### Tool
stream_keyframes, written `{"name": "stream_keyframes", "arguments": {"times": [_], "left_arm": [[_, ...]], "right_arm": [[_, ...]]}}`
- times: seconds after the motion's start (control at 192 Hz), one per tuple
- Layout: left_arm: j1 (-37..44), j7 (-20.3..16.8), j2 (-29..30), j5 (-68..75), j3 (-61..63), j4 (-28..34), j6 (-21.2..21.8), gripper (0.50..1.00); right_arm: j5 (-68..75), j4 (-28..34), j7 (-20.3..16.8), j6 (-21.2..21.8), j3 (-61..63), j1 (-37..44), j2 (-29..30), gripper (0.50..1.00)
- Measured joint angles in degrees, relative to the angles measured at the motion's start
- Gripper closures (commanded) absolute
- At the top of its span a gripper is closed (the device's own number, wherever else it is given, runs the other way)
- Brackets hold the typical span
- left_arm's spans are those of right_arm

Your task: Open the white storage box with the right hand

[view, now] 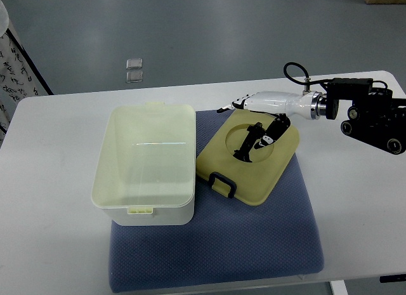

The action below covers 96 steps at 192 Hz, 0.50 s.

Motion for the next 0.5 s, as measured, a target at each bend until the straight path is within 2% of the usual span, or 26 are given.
{"name": "stream_keyframes", "arguments": {"times": [0.187, 0.275, 0.405, 0.499], "left_arm": [[0.01, 0.0, 0.0, 0.0, 0.0, 0.0, 0.0, 0.5], [0.01, 0.0, 0.0, 0.0, 0.0, 0.0, 0.0, 0.5], [0.0, -0.01, 0.0, 0.0, 0.0, 0.0, 0.0, 0.5], [-0.01, -0.04, 0.0, 0.0, 0.0, 0.0, -0.01, 0.5]], "right_arm": [[19.06, -1.41, 0.0, 9.31, 8.97, -2.46, 0.04, 0.574], [29.29, -3.5, 0.0, 12.12, 13.08, -5.29, 0.43, 0.574], [41.5, -7.04, 0.0, 12.34, 16.8, -8.75, 1.45, 0.574], [49.94, -10.3, -1.67, 10.29, 18.36, -10.46, 3.76, 0.574]]}}
